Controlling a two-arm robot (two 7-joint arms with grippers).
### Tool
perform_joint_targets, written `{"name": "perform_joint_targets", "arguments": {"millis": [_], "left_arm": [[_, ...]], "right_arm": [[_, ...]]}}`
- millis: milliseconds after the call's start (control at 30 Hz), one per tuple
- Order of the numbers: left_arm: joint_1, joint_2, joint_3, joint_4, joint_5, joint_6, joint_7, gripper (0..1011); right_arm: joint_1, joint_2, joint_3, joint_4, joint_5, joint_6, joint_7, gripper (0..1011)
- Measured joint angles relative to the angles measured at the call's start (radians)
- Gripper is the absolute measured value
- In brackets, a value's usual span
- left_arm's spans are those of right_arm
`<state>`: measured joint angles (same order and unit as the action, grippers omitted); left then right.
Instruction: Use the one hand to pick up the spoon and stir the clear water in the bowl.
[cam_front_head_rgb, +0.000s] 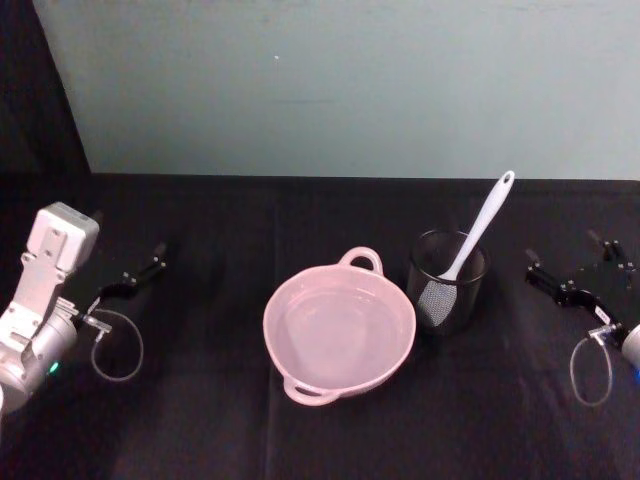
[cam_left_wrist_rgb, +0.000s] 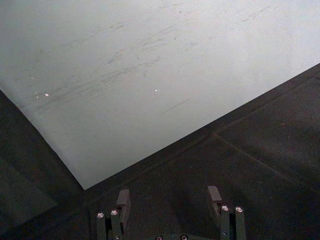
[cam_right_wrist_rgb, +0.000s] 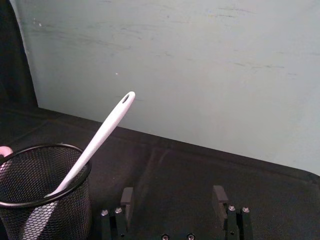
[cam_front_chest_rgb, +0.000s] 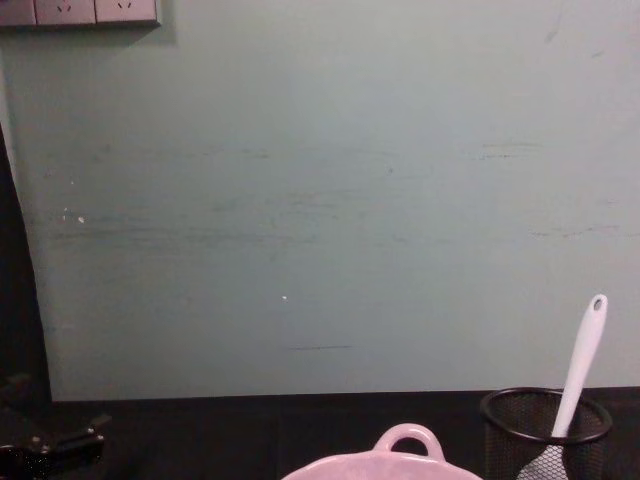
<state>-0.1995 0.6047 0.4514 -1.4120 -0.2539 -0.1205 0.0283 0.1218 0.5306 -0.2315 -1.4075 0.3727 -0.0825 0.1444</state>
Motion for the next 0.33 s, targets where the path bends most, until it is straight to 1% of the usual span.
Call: {"name": "perform_joint_targets", "arguments": {"millis": [333], "left_arm": [[0.000,0.000,0.000,0.000,0.000,0.000,0.000,1005]], "right_arm": [[0.000,-0.001,0.001,0.001,0.002,-0.001,0.001,1002]]}}
